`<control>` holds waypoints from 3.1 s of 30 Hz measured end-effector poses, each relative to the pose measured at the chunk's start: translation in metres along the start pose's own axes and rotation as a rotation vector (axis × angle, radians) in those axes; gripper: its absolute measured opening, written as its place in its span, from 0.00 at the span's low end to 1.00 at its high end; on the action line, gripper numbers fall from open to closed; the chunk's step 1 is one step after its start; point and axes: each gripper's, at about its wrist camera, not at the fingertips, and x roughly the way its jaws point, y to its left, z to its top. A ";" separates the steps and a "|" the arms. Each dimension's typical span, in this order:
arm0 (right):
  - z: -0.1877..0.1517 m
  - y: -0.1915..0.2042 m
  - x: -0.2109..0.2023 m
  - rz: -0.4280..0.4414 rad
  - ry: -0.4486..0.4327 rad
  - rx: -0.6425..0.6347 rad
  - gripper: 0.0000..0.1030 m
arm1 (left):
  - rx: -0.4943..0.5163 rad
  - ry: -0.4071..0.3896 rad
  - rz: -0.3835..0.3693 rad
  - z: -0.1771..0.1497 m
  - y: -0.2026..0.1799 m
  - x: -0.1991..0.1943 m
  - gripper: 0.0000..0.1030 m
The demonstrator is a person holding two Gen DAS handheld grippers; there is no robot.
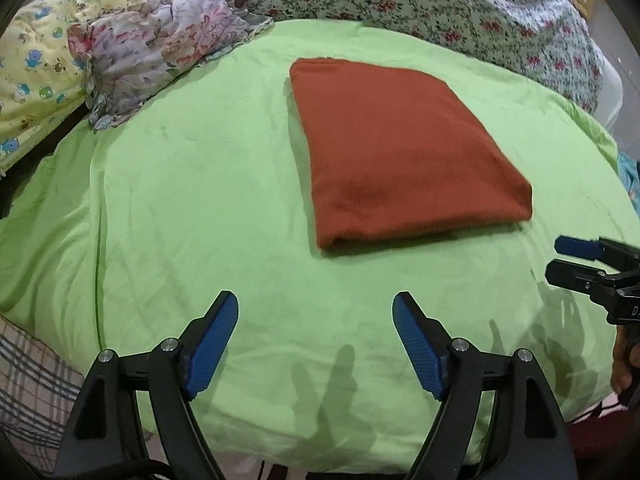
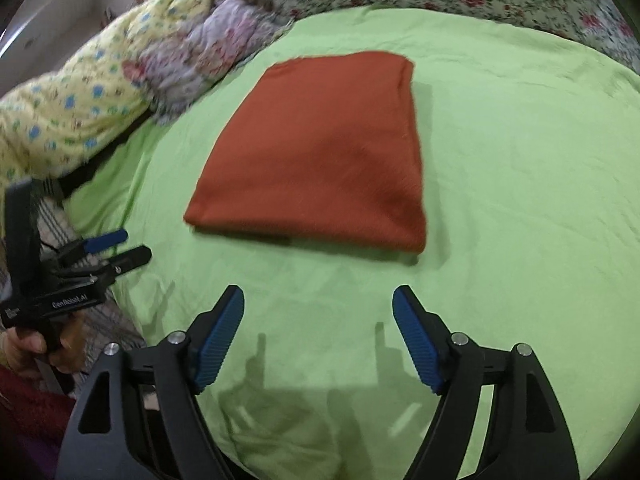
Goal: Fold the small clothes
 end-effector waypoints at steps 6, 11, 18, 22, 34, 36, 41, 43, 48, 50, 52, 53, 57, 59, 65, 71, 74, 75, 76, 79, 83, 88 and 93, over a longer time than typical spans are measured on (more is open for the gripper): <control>0.002 0.020 0.006 0.000 0.012 -0.061 0.77 | 0.009 -0.027 0.014 0.006 0.002 -0.003 0.81; 0.015 0.025 0.008 -0.018 -0.018 -0.080 0.83 | -0.019 -0.042 0.017 0.027 0.007 0.002 0.81; 0.039 0.019 0.016 -0.060 -0.050 -0.045 0.84 | -0.019 -0.065 0.016 0.052 0.004 0.014 0.82; 0.051 0.019 0.022 -0.076 -0.055 -0.046 0.84 | -0.004 -0.045 0.030 0.062 -0.003 0.026 0.82; 0.079 0.016 0.040 -0.087 -0.032 -0.047 0.84 | 0.028 0.025 0.105 0.081 -0.008 0.050 0.82; 0.083 0.013 0.042 -0.089 -0.029 -0.041 0.84 | 0.025 0.032 0.110 0.085 -0.008 0.052 0.82; 0.090 0.007 0.046 -0.088 -0.019 -0.023 0.84 | 0.024 0.048 0.131 0.094 -0.007 0.058 0.82; 0.093 0.005 0.048 -0.087 -0.016 -0.017 0.84 | 0.028 0.058 0.134 0.097 -0.007 0.060 0.82; 0.100 0.003 0.052 -0.085 -0.004 -0.014 0.84 | 0.023 0.071 0.137 0.102 -0.005 0.065 0.82; 0.102 0.004 0.053 -0.085 -0.001 -0.014 0.84 | 0.021 0.074 0.133 0.104 -0.003 0.066 0.82; 0.105 0.004 0.053 -0.082 -0.003 -0.010 0.84 | 0.021 0.072 0.135 0.106 -0.002 0.065 0.82; 0.106 0.004 0.053 -0.079 -0.006 -0.010 0.84 | 0.023 0.071 0.136 0.107 -0.002 0.066 0.82; 0.112 0.004 0.053 -0.081 -0.013 -0.012 0.84 | 0.023 0.072 0.137 0.110 -0.001 0.066 0.82; 0.113 0.003 0.054 -0.082 -0.007 -0.009 0.84 | 0.025 0.071 0.136 0.112 0.000 0.067 0.82; 0.120 -0.001 0.056 -0.081 -0.008 0.010 0.84 | 0.000 0.073 0.106 0.122 0.005 0.068 0.82; 0.129 -0.004 0.054 -0.079 -0.022 0.019 0.84 | -0.007 0.060 0.097 0.127 0.006 0.067 0.82; 0.130 -0.006 0.055 -0.079 -0.023 0.023 0.84 | -0.007 0.062 0.099 0.128 0.005 0.069 0.82; 0.131 -0.007 0.056 -0.079 -0.021 0.027 0.84 | -0.008 0.063 0.099 0.128 0.005 0.071 0.82; 0.131 -0.008 0.057 -0.079 -0.019 0.031 0.84 | -0.010 0.065 0.099 0.129 0.005 0.072 0.82; 0.134 -0.010 0.060 -0.078 -0.015 0.038 0.84 | -0.011 0.068 0.104 0.132 0.005 0.074 0.82; 0.140 -0.012 0.063 -0.072 -0.017 0.046 0.84 | -0.015 0.064 0.103 0.137 0.005 0.075 0.82; 0.144 -0.011 0.063 -0.068 -0.022 0.047 0.84 | -0.010 0.066 0.097 0.138 0.004 0.077 0.82; 0.141 -0.010 0.065 -0.067 -0.012 0.048 0.84 | -0.004 0.070 0.088 0.136 0.003 0.077 0.82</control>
